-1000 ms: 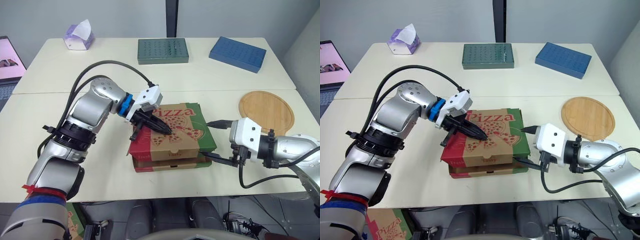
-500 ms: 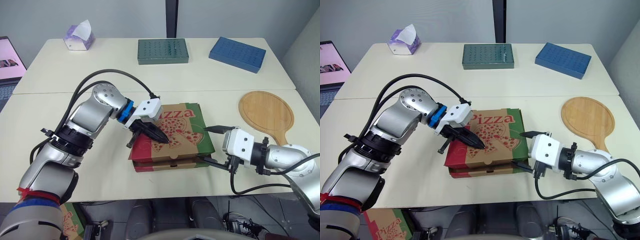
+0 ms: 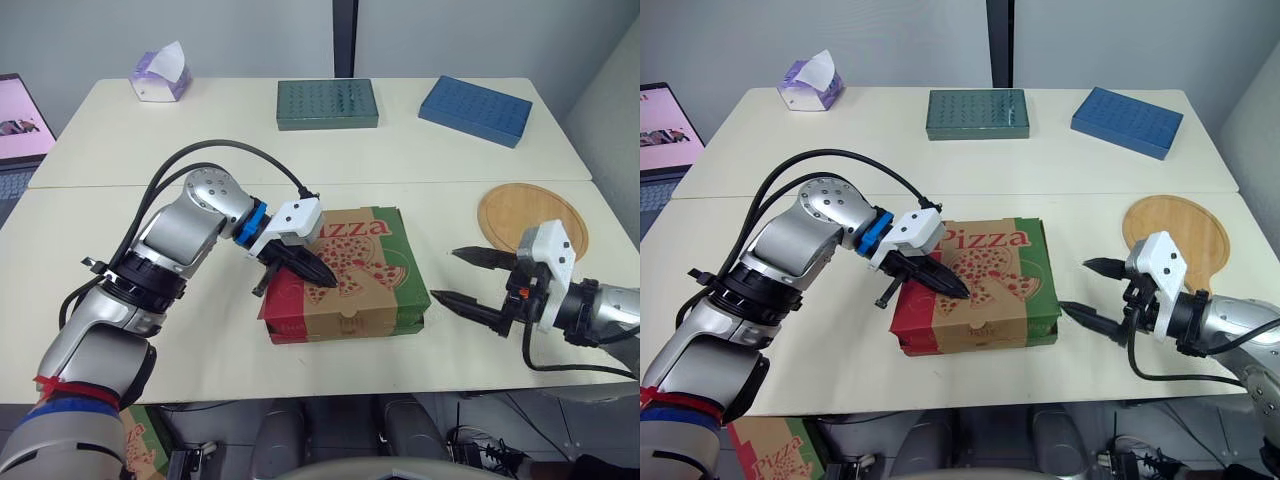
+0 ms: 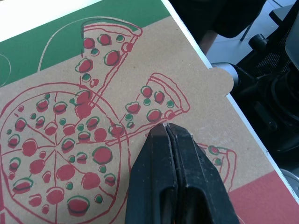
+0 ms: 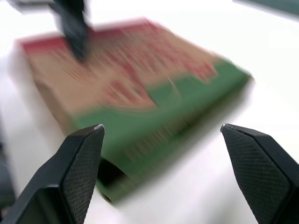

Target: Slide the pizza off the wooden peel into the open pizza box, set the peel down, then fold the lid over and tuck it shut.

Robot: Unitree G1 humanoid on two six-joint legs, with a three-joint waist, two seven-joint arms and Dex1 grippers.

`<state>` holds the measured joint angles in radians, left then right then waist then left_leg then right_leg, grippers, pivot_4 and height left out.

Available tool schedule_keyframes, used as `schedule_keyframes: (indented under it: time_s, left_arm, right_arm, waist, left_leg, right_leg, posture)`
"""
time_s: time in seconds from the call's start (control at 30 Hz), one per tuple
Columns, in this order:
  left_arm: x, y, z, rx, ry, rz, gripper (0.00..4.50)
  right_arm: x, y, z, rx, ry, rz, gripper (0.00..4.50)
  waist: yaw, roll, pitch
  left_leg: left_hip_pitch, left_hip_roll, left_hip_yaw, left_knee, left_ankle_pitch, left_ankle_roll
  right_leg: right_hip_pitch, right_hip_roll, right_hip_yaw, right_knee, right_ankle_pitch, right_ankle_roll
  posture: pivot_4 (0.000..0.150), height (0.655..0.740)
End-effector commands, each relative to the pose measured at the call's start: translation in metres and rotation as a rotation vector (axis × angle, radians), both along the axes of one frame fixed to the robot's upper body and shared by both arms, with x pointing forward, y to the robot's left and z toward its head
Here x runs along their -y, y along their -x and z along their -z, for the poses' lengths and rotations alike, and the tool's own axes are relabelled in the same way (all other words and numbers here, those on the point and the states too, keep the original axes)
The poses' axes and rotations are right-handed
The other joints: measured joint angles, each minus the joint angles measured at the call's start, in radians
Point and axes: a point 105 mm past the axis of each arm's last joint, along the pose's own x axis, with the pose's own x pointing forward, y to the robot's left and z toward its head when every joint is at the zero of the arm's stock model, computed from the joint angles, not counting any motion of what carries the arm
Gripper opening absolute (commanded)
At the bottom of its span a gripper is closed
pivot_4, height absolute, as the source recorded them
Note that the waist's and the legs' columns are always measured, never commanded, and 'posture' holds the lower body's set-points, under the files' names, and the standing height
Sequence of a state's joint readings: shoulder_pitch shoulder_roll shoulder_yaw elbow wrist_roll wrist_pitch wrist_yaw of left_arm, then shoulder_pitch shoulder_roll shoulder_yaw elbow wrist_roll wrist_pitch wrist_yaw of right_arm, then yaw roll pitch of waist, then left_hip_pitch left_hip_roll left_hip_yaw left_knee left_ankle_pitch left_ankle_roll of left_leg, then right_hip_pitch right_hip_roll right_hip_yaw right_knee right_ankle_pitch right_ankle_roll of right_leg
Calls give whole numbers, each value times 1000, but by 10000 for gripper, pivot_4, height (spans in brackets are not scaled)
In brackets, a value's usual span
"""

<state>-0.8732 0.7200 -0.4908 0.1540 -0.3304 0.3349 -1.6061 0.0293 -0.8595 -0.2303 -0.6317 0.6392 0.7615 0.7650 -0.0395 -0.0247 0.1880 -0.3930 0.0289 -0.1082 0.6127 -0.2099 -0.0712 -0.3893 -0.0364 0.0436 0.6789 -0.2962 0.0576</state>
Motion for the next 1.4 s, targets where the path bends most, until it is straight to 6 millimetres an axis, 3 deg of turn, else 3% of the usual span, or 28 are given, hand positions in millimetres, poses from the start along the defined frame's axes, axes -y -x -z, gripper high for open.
schedule_keyframes:
  time_s: [0.03, 0.2, 0.33, 0.5, 0.7, 0.8, 0.93, 1.17, 1.4]
  left_arm:
    - [-1, 0, -1, 9, -9, 3, 0]
    - [-2, -1, -1, 9, -11, -1, 0]
    - [-2, -1, -1, 11, -10, -3, 0]
    - [-1, -2, -2, 13, -8, -3, 0]
    - [-2, -1, -1, 12, -11, -4, 0]
    - [-2, -1, 0, 10, -12, -6, 0]
    - [-3, -1, -1, 7, -9, -8, 0]
    - [0, -2, -5, 1, 6, -8, 0]
    - [4, 0, -10, -12, 27, -3, 0]
  right_arm:
    - [-18, 3, 7, 25, 27, -96, 34469]
    - [-43, 10, 8, 18, -30, -216, 16374]
    - [-49, 10, 6, 13, -51, -241, 1716]
    - [-48, 7, 13, 11, -17, -236, 796]
    - [-35, 10, 20, 30, 76, -208, 796]
    - [-21, 10, 9, 58, 83, -169, 6329]
    - [-13, 14, -7, 88, 97, -164, 19627]
    - [-42, 26, -19, 132, 72, -256, 44213]
    - [-61, 20, -3, 209, 171, -304, 44691]
  waist:
    - [-2, 0, 0]
    - [-2, 0, 0]
    - [-4, 0, 0]
    - [-6, 0, 0]
    - [-4, 0, 0]
    - [-2, 0, 0]
    - [-1, 0, 0]
    - [-1, 0, 0]
    - [1, 0, 0]
  left_leg:
    - [0, 0, 0, 0, 0, 0]
    - [0, 0, 0, 0, 0, 0]
    - [0, 0, 0, 0, 0, 0]
    - [0, 0, 0, 0, 0, 0]
    - [0, 0, 0, 0, 0, 0]
    - [-1, 0, 0, 0, 0, 0]
    - [0, 0, 0, 0, 0, 0]
    - [0, 0, 0, 0, 0, 0]
    - [-1, 0, 0, 0, 0, 0]
  right_leg:
    - [0, 0, 0, 0, 0, 0]
    - [0, 0, 0, 0, 0, 0]
    - [0, 0, 0, 0, 0, 0]
    - [0, 0, 0, 0, 0, 0]
    - [0, 0, 0, 0, 0, 0]
    - [0, 0, 0, 0, 0, 0]
    - [0, 0, 0, 0, 0, 0]
    - [0, 0, 0, 0, 0, 0]
    - [0, 0, 0, -1, 0, 0]
  posture:
    - [1500, 7400]
    - [1500, 7400]
    - [1500, 7400]
    - [1500, 7400]
    - [1500, 7400]
    - [1500, 7400]
    - [1500, 7400]
    - [1500, 7400]
    - [1500, 7400]
